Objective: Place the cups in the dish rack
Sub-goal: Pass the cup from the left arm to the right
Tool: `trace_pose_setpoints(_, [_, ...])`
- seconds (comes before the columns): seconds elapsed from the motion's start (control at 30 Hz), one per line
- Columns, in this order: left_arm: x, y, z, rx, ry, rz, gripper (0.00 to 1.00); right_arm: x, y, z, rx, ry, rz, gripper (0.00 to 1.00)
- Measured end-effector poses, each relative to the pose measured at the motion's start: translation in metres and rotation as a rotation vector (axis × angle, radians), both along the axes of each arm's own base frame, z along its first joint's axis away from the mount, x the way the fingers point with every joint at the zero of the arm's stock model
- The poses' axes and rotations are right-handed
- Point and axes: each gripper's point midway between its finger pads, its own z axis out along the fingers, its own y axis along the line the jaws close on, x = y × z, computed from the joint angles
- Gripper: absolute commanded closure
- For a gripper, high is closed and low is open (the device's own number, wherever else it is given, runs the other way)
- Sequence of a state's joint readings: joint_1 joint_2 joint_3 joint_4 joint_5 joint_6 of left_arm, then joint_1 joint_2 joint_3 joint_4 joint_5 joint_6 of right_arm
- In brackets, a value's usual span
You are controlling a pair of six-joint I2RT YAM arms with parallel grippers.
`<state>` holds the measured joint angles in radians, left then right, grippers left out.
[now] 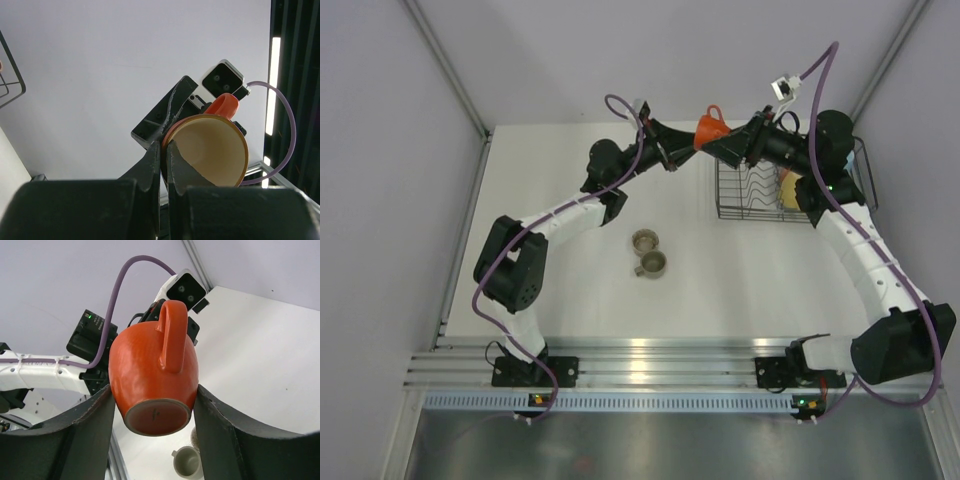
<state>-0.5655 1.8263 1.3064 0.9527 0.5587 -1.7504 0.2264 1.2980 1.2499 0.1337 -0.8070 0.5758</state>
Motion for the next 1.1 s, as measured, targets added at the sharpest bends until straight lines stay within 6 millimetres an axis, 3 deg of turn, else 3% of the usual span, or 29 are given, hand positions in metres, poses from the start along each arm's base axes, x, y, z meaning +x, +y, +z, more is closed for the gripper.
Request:
trace_pose_setpoints(0.2, [0.000, 0.001, 0.001, -0.012, 0.001, 0.002, 1.00, -0.001, 0.000, 0.000, 0.001, 0.001, 0.003, 0.39])
trace_pose_setpoints(0.5, [-0.003, 0.002, 0.005, -0.024, -0.020, -0.002, 1.00, 0.001, 0.000, 0.000, 0.007, 0.011, -0.005, 0.19])
trace_pose_setpoints(0.93, [-0.007, 0.002, 0.005, -0.041, -0.018, -0.011, 1.00, 0.001, 0.000, 0.007, 0.030, 0.007, -0.010, 0.19])
trace_pose_setpoints(1.1, [-0.008, 0.003, 0.006, -0.047, -0.023, -0.012, 1.00, 0.001, 0.000, 0.013, 0.043, -0.002, -0.008, 0.26])
